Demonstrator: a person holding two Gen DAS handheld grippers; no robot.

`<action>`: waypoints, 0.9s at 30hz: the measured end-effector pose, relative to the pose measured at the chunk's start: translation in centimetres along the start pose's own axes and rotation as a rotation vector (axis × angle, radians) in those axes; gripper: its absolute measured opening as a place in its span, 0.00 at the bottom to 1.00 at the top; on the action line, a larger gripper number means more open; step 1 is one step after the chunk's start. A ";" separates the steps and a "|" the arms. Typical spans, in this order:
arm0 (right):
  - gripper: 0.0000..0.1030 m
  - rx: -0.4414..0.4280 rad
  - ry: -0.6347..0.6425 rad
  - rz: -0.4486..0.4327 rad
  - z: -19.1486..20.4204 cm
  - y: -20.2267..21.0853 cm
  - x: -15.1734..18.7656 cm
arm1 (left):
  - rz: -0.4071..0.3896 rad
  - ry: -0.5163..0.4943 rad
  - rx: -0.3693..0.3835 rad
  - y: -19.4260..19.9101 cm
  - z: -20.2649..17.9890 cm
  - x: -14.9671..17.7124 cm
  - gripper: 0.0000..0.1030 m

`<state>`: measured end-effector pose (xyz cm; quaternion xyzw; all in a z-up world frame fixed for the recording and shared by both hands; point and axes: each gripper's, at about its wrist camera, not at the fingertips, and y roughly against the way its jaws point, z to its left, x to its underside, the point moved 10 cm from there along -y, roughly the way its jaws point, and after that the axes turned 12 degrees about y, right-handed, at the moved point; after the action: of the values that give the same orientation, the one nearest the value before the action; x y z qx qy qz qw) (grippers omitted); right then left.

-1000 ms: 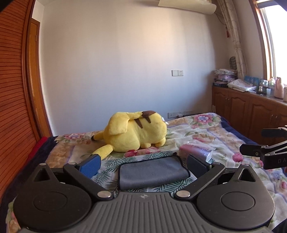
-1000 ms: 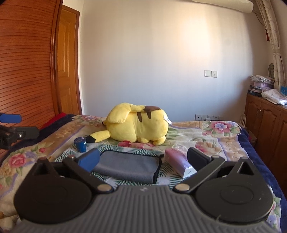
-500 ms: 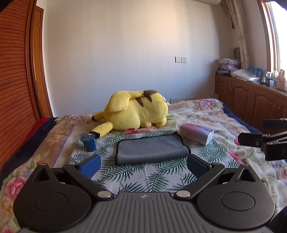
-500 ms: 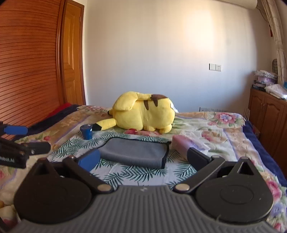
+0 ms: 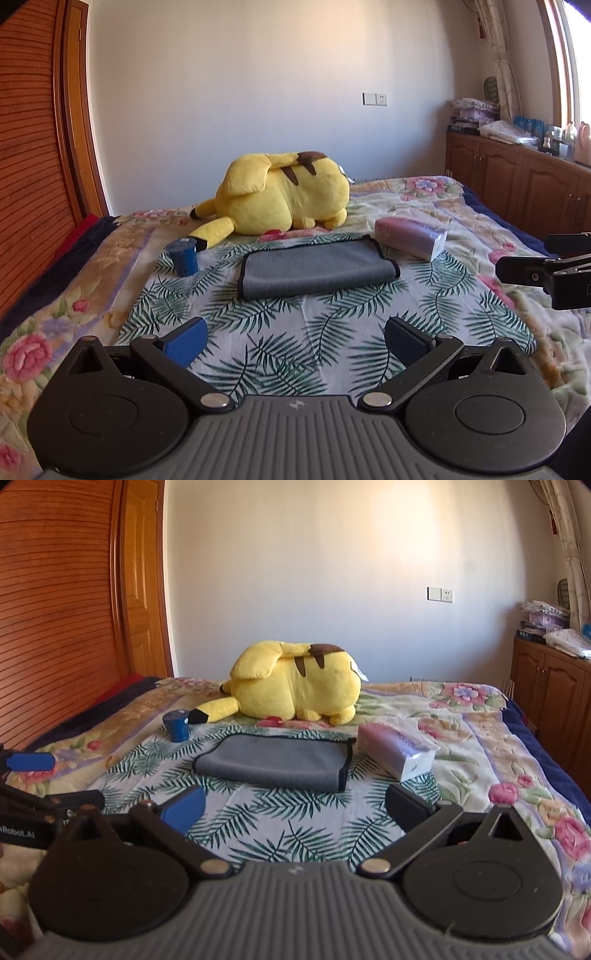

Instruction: Fold towel

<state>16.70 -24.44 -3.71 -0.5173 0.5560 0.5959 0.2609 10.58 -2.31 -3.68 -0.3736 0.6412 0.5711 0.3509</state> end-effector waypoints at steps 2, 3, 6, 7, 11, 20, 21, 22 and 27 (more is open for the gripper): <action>1.00 0.000 -0.002 0.008 0.1 -0.1 0.5 | 0.007 0.006 -0.004 -0.1 0.3 0.6 0.84; 1.00 0.000 -0.005 0.014 0.1 -0.2 0.9 | 0.011 0.010 -0.005 -0.2 0.4 0.8 0.84; 1.00 0.001 -0.009 0.028 0.3 -0.4 1.6 | 0.014 0.020 -0.014 -0.5 0.9 1.5 0.84; 1.00 0.000 -0.009 0.032 0.4 -0.4 1.8 | 0.015 0.019 -0.019 -0.6 1.0 1.8 0.84; 1.00 -0.006 -0.005 0.043 0.7 -0.6 2.5 | 0.030 0.035 -0.023 -1.0 1.5 2.7 0.84; 1.00 -0.002 0.009 0.056 1.0 -1.0 3.8 | 0.044 0.064 -0.032 -1.9 2.5 3.6 0.84; 1.00 0.000 0.011 0.056 1.0 -1.0 3.9 | 0.043 0.063 -0.034 -2.0 2.6 3.6 0.84; 1.00 0.001 0.010 0.054 1.0 -1.0 3.9 | 0.040 0.061 -0.036 -2.0 2.6 3.5 0.84; 1.00 0.006 0.010 0.048 0.8 -0.9 3.9 | 0.011 0.066 -0.034 -1.6 2.7 3.0 0.84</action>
<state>15.97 -24.46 -7.74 -0.5059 0.5712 0.5980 0.2453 10.67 -0.01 -7.32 -0.3949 0.6446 0.5711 0.3200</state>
